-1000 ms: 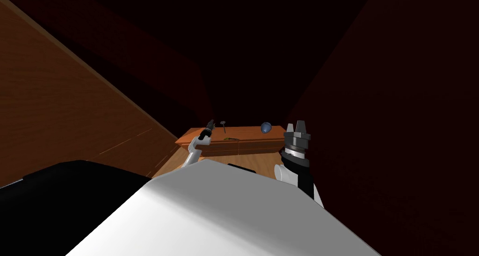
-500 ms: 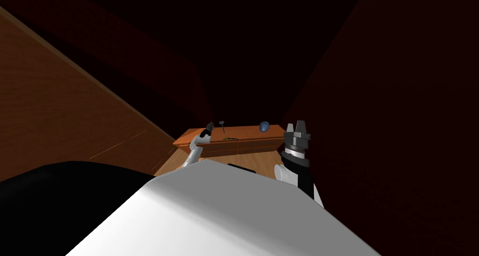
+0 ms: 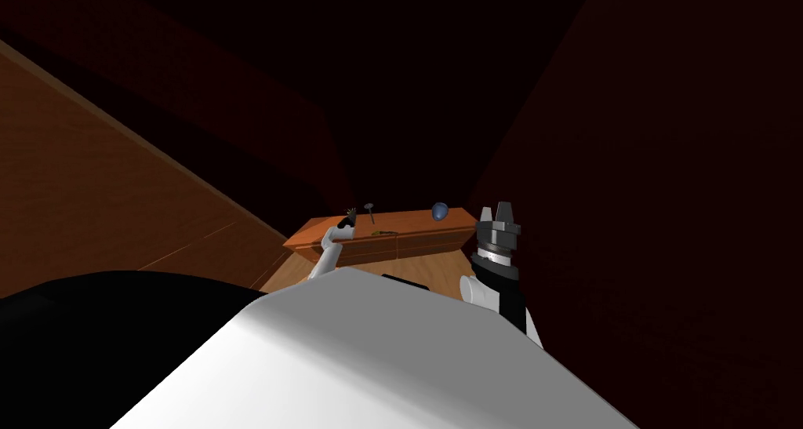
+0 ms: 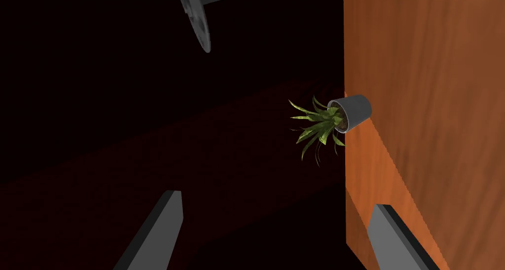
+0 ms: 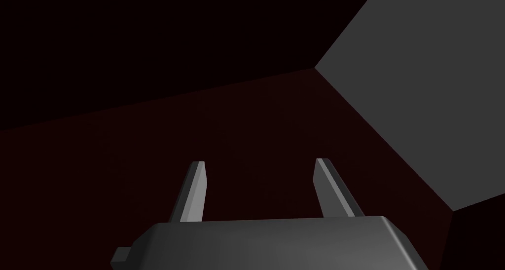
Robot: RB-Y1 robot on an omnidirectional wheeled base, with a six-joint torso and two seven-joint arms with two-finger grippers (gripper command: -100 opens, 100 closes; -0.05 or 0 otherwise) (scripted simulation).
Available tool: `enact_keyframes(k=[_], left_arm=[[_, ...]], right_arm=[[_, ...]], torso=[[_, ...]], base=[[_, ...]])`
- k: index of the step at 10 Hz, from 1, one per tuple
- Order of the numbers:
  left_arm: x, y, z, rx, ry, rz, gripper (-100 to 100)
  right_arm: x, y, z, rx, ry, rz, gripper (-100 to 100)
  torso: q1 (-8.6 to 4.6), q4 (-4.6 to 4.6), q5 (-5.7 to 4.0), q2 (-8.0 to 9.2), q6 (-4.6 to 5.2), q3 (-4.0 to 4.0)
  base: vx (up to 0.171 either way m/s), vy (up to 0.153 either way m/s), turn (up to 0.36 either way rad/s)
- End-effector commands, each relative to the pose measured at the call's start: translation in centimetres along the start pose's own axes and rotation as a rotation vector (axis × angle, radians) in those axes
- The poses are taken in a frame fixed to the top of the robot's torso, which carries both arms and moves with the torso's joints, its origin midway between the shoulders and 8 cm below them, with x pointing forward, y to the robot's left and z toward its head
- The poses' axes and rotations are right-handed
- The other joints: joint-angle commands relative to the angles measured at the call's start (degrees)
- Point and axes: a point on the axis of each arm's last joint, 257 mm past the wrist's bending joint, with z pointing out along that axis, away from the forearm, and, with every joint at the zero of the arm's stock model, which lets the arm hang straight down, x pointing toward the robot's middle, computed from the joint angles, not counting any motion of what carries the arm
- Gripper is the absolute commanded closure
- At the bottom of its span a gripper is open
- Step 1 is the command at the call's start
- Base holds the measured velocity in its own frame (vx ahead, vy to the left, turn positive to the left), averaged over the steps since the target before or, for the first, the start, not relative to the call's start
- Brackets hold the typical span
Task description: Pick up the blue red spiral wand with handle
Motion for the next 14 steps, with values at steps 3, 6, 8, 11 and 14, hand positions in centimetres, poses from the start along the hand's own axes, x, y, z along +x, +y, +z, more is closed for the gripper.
enact_keyframes(k=[3, 6, 8, 11, 14], left_arm=[[0.3, 4.9, 0.8, -0.160, -0.004, -0.044, -100], [0.8, 7.6, 1.0, -0.241, -0.002, -0.065, -100], [1.4, 9.8, 0.9, -0.312, 0.002, -0.087, -100], [2.8, 14.0, 0.3, -0.449, 0.013, -0.130, -100], [4.6, 17.8, -0.8, -0.576, 0.027, -0.170, -100]], right_arm=[[0.0, 0.0, 0.0, 0.000, 0.000, 0.000, 0], [0.0, 0.0, 0.0, 0.000, 0.000, 0.000, 0], [0.0, 0.0, 0.0, 0.000, 0.000, 0.000, 0], [0.0, 0.0, 0.0, 0.000, 0.000, 0.000, 0], [0.0, 0.0, 0.0, 0.000, 0.000, 0.000, 0]], torso=[[0.00, 0.00, 0.00, -0.03, 0.00, -0.01], [0.00, -0.02, 0.00, -0.08, 0.01, -0.05], [0.00, -0.02, 0.00, -0.11, 0.03, -0.06], [0.00, -0.04, 0.00, -0.19, 0.03, -0.10], [0.06, -0.05, 0.01, -0.24, 0.01, -0.14]], base=[[0.012, 0.003, -0.100], [0.021, 0.004, -0.069], [0.031, 0.006, -0.111], [0.047, 0.012, -0.136], [0.061, 0.021, -0.132]])
